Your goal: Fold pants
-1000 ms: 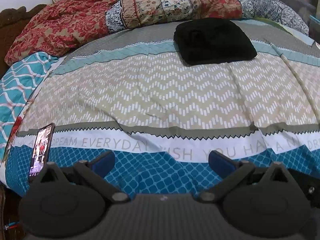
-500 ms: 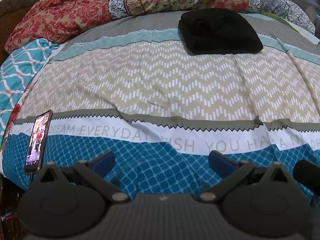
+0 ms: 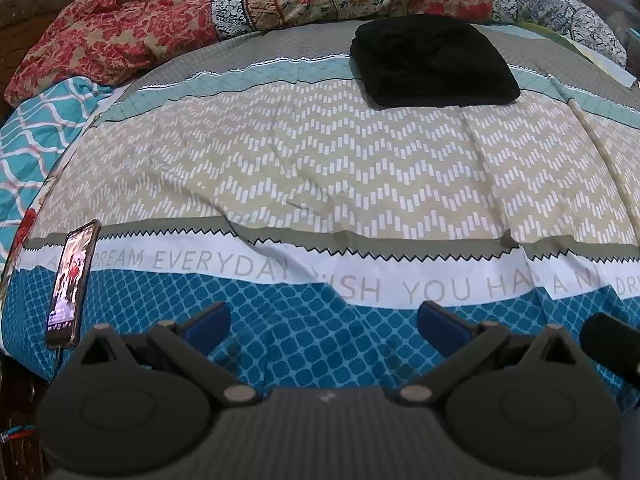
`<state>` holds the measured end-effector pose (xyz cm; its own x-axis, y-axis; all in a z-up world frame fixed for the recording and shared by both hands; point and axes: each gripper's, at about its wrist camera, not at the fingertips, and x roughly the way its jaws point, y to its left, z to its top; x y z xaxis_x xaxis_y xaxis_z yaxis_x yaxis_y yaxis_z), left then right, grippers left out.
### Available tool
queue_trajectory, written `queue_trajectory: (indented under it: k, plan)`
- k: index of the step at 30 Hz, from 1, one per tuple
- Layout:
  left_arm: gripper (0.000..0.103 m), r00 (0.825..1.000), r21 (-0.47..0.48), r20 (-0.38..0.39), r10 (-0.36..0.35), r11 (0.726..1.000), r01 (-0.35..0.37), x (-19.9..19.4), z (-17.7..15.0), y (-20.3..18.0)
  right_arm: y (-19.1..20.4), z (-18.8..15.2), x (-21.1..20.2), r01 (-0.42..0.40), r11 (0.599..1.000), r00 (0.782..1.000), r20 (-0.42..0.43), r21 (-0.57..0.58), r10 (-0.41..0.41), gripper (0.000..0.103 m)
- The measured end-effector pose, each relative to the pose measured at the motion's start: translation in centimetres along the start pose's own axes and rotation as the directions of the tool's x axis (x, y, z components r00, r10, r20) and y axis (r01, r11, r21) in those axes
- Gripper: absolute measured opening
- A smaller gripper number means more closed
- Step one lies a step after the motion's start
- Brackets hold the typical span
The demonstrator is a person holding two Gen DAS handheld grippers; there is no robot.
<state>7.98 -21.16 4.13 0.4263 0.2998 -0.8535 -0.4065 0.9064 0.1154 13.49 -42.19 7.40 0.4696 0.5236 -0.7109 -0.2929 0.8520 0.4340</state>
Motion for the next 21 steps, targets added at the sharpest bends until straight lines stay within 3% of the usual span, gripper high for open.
queue_trajectory:
  k: [21]
  plan:
    - [0.103, 1.000, 0.005, -0.013, -0.008, 1.000, 0.008, 0.27, -0.20, -0.11, -0.23, -0.37, 0.15, 0.002, 1.000, 1.000, -0.009, 0.016, -0.001, 0.103]
